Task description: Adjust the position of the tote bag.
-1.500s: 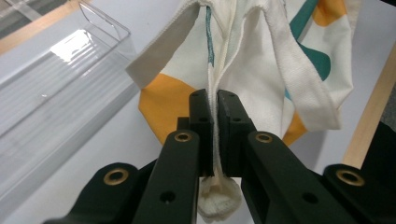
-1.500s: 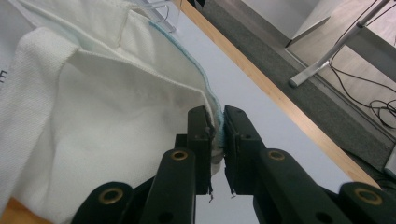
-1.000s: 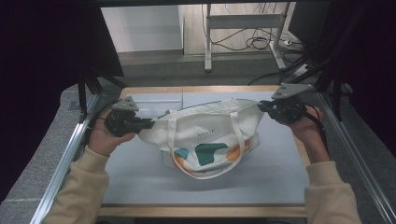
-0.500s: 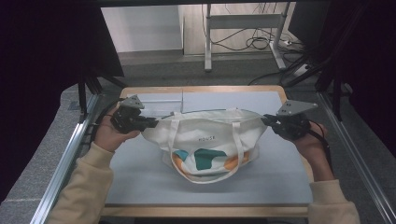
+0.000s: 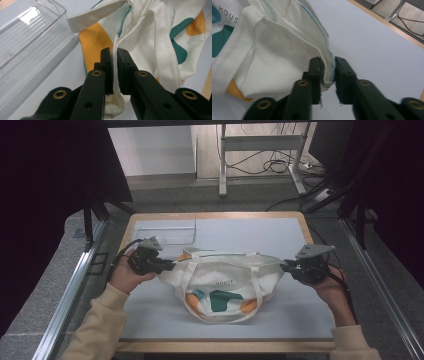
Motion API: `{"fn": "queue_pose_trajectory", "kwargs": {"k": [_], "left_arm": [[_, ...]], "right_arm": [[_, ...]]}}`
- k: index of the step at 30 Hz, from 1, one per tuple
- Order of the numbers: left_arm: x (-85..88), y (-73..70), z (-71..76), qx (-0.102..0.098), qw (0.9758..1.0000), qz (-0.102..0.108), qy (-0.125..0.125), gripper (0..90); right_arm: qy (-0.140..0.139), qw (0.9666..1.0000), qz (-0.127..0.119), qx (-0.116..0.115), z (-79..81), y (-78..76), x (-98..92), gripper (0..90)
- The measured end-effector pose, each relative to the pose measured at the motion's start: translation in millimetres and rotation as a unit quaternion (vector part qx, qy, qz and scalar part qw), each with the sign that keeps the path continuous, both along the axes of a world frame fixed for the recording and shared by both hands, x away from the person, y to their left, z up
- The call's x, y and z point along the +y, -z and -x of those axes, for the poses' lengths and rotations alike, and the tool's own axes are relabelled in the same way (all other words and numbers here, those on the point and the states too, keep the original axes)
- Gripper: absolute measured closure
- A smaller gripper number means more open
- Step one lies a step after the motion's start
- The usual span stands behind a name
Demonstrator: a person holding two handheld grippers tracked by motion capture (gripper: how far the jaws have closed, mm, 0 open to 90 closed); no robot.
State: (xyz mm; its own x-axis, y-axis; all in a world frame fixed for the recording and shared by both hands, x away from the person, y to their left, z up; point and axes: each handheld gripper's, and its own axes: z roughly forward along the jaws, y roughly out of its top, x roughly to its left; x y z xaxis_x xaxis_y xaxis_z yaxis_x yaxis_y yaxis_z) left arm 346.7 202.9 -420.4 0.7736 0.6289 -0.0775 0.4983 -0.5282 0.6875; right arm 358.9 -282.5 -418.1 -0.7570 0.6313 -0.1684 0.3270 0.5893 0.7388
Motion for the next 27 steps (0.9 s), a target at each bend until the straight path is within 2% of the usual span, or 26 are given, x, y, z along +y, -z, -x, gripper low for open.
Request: {"fn": "queue_pose_trajectory", "kwargs": {"k": [1,3,6,9,11,13,17,20,23,27], "left_arm": [[1.8,-0.9,2.0,-0.005,0.9999,0.012,-0.007,77.0],[4.3,-4.8,4.3,-0.016,0.9998,0.009,-0.01,69.9],[6.1,-11.8,7.9,-0.031,0.9993,0.016,-0.014,60.0],[7.8,-17.2,10.3,-0.044,0.9985,0.023,-0.024,49.1],[8.6,-18.9,11.1,-0.047,0.9982,0.026,-0.027,47.2],[9.4,-20.2,11.5,-0.053,0.9977,0.029,-0.03,42.4],[8.1,-19.8,9.4,-0.058,0.9975,0.025,-0.032,39.6],[6.3,-20.0,7.8,-0.056,0.9977,0.024,-0.029,38.0],[3.5,-22.0,5.7,-0.057,0.9975,0.03,-0.027,37.3],[-0.8,-23.3,5.0,-0.057,0.9977,0.028,-0.023,37.4]], "right_arm": [[0.004,1.0,-0.003,-0.005,0.4,-1.4,0.7,61.1],[0.012,0.9997,-0.012,-0.02,1.4,-5.7,2.7,49.3],[0.019,0.9988,-0.034,-0.03,2.7,-14.1,8.0,39.0],[0.013,0.998,-0.054,-0.028,4.0,-21.1,17.1,36.3],[0.009,0.9978,-0.059,-0.027,4.9,-23.0,21.0,35.9],[-0.005,0.9973,-0.068,-0.026,6.9,-26.7,33.5,33.0],[-0.014,0.9971,-0.071,-0.023,9.1,-31.3,46.0,28.7],[-0.021,0.9969,-0.074,-0.015,9.5,-32.7,50.8,28.7],[-0.044,0.9964,-0.073,-0.007,13.2,-32.3,61.0,30.7],[-0.052,0.9962,-0.07,-0.002,14.8,-30.8,67.7,30.9]]}}
